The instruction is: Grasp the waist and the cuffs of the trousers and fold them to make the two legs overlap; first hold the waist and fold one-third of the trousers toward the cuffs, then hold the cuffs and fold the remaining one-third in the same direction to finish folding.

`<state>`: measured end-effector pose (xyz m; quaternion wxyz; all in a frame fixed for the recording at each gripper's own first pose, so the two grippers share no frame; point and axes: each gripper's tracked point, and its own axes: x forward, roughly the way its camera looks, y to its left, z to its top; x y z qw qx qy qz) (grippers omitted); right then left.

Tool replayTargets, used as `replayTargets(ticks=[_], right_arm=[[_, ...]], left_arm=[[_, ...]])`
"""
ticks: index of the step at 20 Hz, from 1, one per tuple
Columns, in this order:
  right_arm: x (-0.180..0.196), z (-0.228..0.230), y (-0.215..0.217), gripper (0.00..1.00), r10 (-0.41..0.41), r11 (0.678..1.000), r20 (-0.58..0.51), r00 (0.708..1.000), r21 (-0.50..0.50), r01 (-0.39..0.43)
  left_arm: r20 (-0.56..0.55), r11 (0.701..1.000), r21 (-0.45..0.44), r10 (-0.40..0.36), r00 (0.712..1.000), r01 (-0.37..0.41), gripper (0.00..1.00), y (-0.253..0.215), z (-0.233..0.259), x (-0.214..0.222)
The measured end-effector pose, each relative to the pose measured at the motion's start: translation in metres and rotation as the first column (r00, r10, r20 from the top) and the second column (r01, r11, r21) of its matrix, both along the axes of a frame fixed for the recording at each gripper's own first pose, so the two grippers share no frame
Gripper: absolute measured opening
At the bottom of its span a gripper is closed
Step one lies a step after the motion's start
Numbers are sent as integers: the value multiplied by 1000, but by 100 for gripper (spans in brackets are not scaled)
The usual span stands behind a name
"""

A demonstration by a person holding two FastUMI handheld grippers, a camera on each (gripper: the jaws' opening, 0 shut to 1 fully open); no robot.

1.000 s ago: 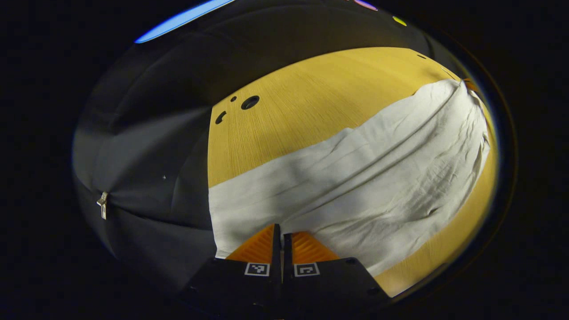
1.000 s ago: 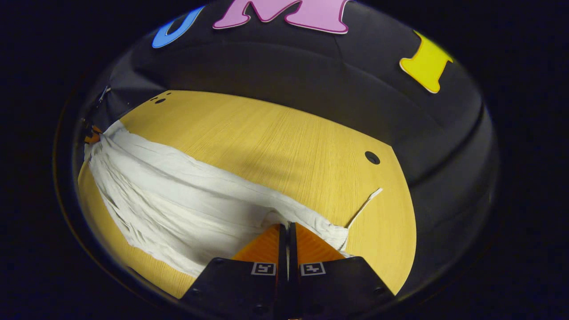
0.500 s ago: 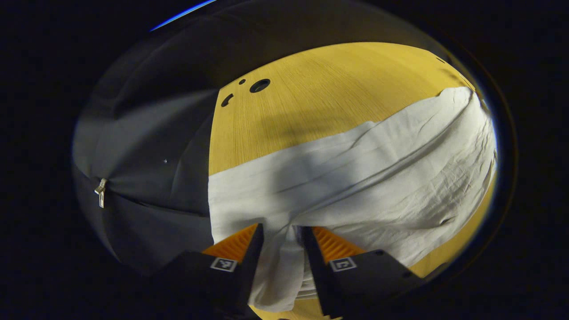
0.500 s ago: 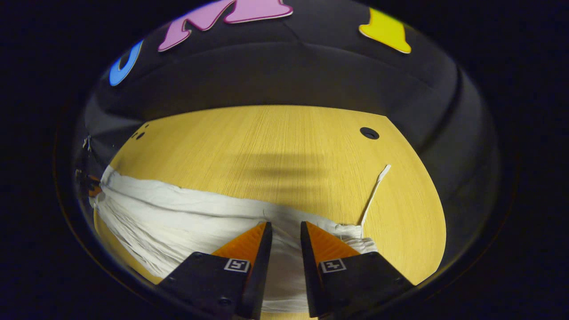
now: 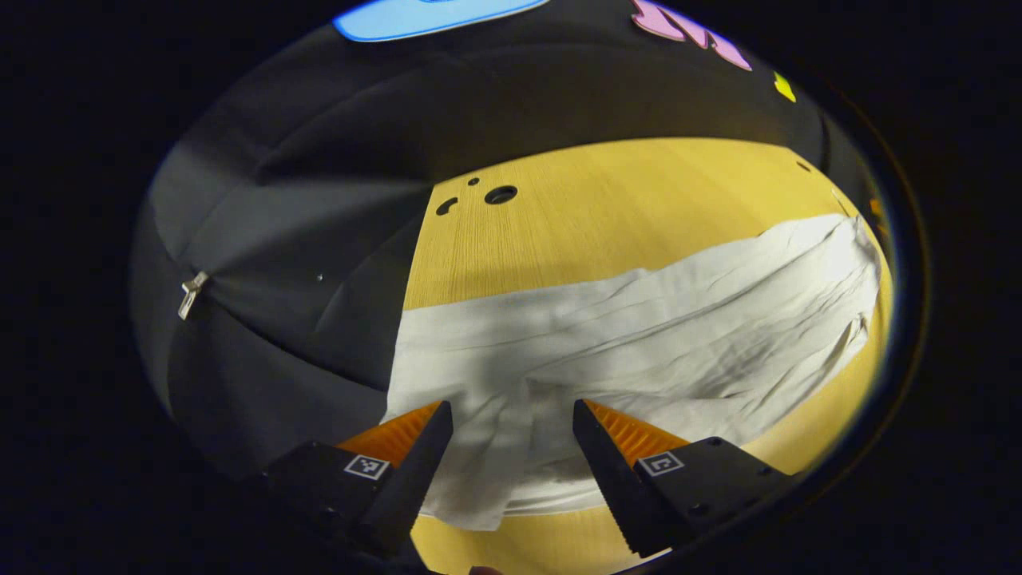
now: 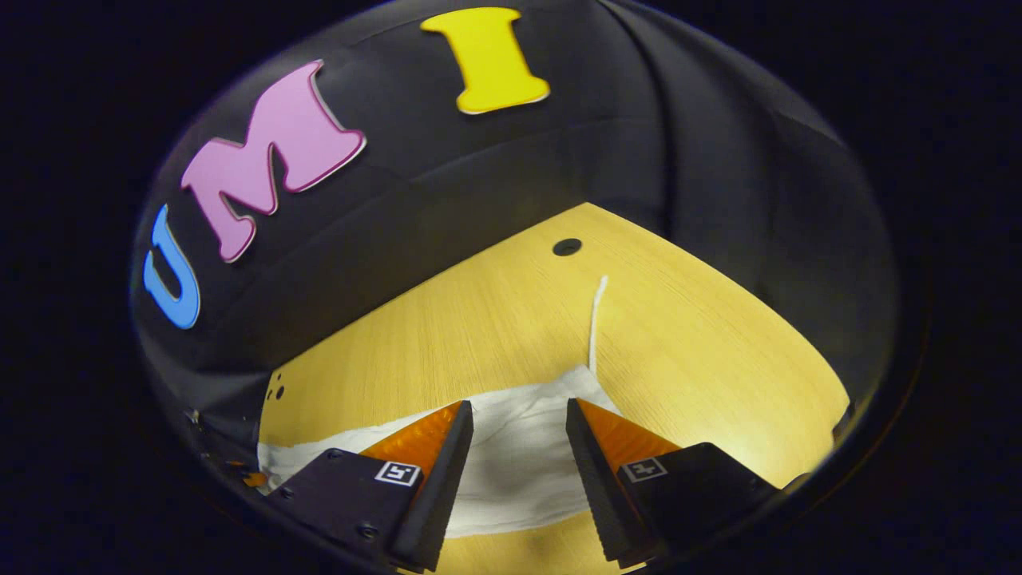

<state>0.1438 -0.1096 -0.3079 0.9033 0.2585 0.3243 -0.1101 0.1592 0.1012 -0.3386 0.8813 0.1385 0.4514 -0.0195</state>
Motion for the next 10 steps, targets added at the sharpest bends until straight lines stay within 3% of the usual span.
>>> replayTargets(ticks=[5,10], right_arm=[[-58,-43,-7,76,-133,984,-92,987,107,143],[-69,-84,-3,76,-199,959,-161,967,171,226]], left_arm=[[66,980,-167,123,990,-110,98,-14,16,-34],[84,921,-331,245,966,-204,98,-27,32,-63]])
